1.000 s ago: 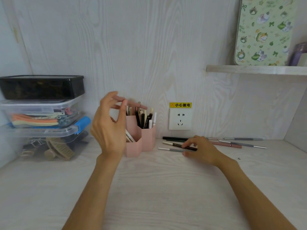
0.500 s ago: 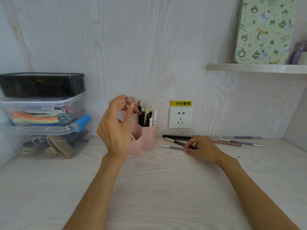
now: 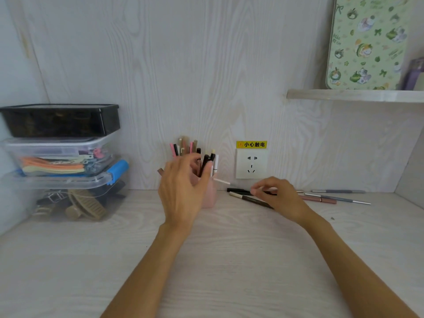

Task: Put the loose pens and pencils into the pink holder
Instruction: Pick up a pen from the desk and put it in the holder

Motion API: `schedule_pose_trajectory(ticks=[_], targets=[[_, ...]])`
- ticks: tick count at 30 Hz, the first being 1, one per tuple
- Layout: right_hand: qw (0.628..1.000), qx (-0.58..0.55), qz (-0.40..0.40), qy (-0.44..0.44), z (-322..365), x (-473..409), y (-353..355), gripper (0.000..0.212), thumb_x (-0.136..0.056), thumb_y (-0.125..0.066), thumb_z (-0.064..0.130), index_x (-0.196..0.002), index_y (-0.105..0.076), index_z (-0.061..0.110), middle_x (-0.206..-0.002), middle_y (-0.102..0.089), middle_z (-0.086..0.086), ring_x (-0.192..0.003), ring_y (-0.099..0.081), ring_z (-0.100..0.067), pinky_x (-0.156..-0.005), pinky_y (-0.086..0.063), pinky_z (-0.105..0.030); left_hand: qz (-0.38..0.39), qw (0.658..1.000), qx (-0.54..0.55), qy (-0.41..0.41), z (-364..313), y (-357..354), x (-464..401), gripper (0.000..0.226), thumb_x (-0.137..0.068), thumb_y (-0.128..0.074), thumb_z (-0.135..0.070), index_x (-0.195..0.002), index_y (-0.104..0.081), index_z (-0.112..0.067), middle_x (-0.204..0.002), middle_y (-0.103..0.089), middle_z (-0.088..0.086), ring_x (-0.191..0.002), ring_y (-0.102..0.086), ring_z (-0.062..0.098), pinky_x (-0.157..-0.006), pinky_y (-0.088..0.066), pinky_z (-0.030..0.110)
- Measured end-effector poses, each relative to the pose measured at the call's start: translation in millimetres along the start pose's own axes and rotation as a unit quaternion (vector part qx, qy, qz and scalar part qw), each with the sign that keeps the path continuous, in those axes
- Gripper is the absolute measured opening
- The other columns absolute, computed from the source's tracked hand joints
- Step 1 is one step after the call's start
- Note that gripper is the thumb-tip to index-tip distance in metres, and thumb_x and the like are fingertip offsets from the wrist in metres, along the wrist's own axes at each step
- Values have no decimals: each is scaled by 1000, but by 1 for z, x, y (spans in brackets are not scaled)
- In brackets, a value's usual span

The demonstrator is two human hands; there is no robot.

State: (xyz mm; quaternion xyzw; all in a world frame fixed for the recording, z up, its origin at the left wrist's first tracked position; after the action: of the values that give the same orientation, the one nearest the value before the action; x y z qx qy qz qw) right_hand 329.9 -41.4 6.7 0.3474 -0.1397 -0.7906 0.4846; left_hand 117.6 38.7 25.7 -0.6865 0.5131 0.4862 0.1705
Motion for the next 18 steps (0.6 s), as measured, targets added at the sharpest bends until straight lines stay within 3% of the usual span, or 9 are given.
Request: schedule_pose_trajectory(ticks=[2,4,6,8,10,13,16,18], targets=[[994,-111,-4,8,16,1,-5,10,-81,-70,21,-79,-72,31,-78,-72,14,-76,-66,-1,-69,-48,-7,59,994,69,58,-8,-6,6,38,-80,-53,-63,-102,-60,-33,-76,-63,-17,-67,-54,-3,-55,-42,17],[984,-176,1,15,27,3,-15,7,-81,-70,20,-82,-74,26,-74,-73,13,-72,-66,1,-66,-47,-6,89,977,174,88,-15,-12,10,29,-83,-59,-53,-97,-62,-28,-77,-66,-15,-73,-61,-3,-60,-47,17],[976,-215,9,15,34,6,-23,8,-81,-69,20,-86,-74,23,-74,-73,13,-71,-65,3,-64,-47,-5,67,950,288,103,-22,-8,4,11,-87,-64,-32,-93,-66,-22,-82,-69,-12,-79,-64,-1,-67,-48,14],[977,-213,26,12,36,6,-28,14,-82,-67,27,-95,-72,28,-82,-74,17,-79,-66,6,-66,-46,-3,5,936,335,111,-22,5,-5,7,-87,-65,-22,-93,-68,-22,-84,-70,-10,-80,-66,1,-69,-48,14],[992,-125,24,1,29,4,-27,20,-84,-63,36,-105,-66,35,-89,-72,21,-90,-63,5,-75,-44,-5,-86,935,327,108,-9,23,-12,18,-86,-68,-23,-104,-66,-23,-84,-72,-9,-80,-68,6,-68,-51,17],[996,76,-1,-36,5,1,-19,33,-86,-62,34,-117,-61,26,-106,-61,12,-108,-52,-9,-91,-39,-21,-183,941,267,93,18,50,-13,42,-84,-71,-31,-121,-52,-24,-83,-73,0,-77,-69,15,-65,-53,30],[964,256,37,-60,-15,4,-18,39,-85,-62,35,-122,-58,23,-115,-57,-3,-113,-46,-21,-91,-38,-31,-196,962,174,75,35,58,-12,37,-85,-69,-33,-115,-50,-21,-86,-73,7,-70,-67,14,-59,-52,41],[965,244,46,-79,-22,4,-15,37,-83,-63,37,-117,-60,23,-113,-57,-2,-105,-49,-18,-84,-39,-29,-170,977,111,62,37,52,-9,33,-86,-66,-37,-111,-52,-22,-87,-74,5,-59,-61,6,-54,-50,35]])
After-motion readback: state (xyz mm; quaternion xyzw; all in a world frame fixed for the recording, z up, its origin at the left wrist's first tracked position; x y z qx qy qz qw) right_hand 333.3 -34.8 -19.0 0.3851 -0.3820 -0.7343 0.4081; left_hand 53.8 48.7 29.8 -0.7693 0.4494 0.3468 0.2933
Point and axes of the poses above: each hand's wrist, its own x-axis away from the middle knuckle, its own y-axis out of the back of the hand, z = x × y, the point moved 2 cm from there along -x, towards the middle knuckle
